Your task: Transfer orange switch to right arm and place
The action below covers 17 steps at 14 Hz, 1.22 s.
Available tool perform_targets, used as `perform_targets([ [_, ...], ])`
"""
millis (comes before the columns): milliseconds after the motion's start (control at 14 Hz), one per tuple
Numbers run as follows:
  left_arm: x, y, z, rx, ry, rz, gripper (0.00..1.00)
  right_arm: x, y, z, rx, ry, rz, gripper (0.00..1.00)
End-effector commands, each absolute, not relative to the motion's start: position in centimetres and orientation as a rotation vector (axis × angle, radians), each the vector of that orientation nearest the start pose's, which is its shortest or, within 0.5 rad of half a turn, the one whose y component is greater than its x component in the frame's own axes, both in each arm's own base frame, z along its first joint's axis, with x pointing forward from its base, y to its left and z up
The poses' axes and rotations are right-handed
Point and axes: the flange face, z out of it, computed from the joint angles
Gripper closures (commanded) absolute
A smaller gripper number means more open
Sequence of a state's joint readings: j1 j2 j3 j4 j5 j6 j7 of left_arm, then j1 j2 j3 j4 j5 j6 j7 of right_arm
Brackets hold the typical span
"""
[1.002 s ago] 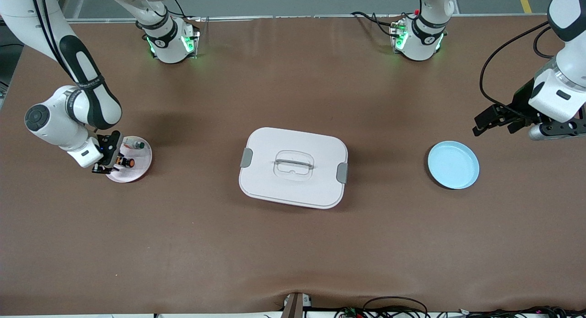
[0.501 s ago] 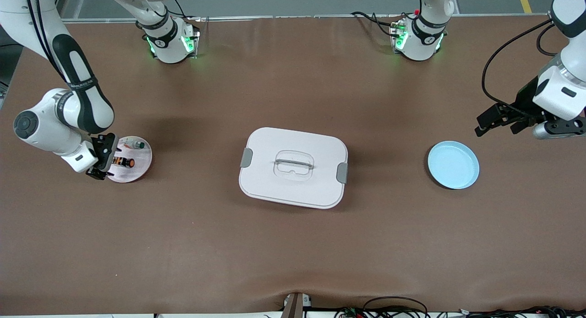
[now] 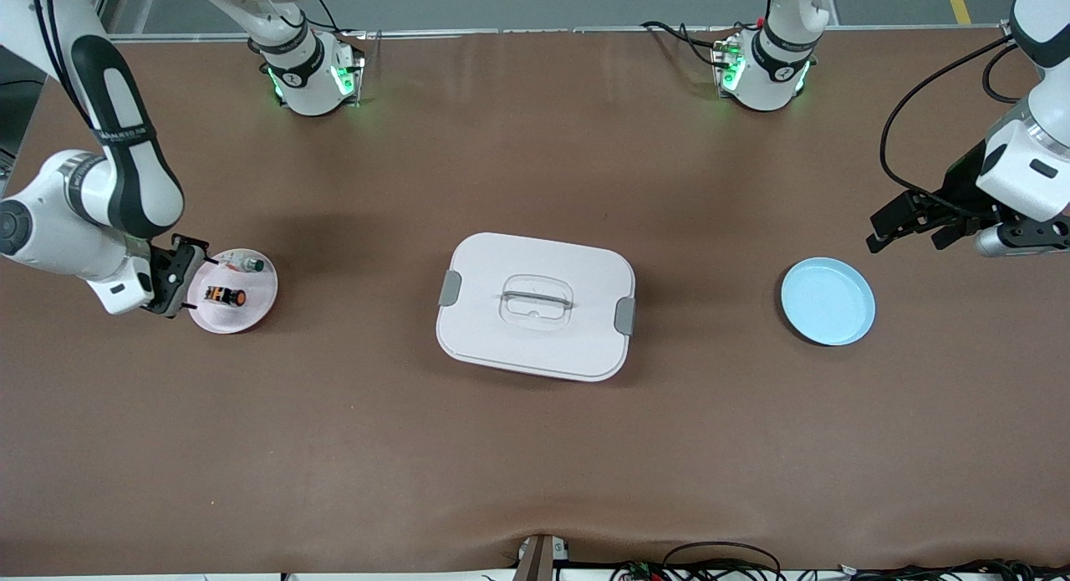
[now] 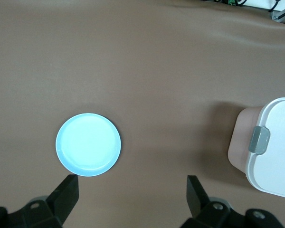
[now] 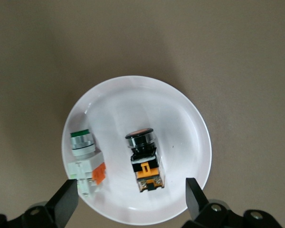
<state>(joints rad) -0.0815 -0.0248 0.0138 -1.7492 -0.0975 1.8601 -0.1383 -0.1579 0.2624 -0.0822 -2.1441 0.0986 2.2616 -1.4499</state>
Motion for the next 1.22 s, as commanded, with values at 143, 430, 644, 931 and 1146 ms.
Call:
perform_targets([
  [143, 56.4, -4.6, 59.5, -3.205, -0.129, -0.191, 0.00, 53.0, -12.4, 33.4, -2.628, -1.411, 0.118, 0.00],
  [430, 54.3, -4.4, 61.7, -3.206, -0.125, -0.138, 0.00, 51.7, -11.9, 38.1, -2.707, -1.222, 0.140, 0.00],
  [644, 52.2, -4.1, 63.7, -3.200, -0.123, -0.102, 0.00, 51.4, -11.5, 41.4, -2.751, -1.046, 0.208, 0.00],
  [931, 50.1, -3.8, 64.2, -3.193, -0.134, 0.008, 0.00, 51.4, -11.3, 44.8, -2.778, -0.863, 0.304, 0.00],
  [1146, 49.3, -3.7, 65.1, -3.183, -0.178, -0.036, 0.00, 51.8, -9.5, 46.4, -2.822, -0.808, 0.371, 0.00],
])
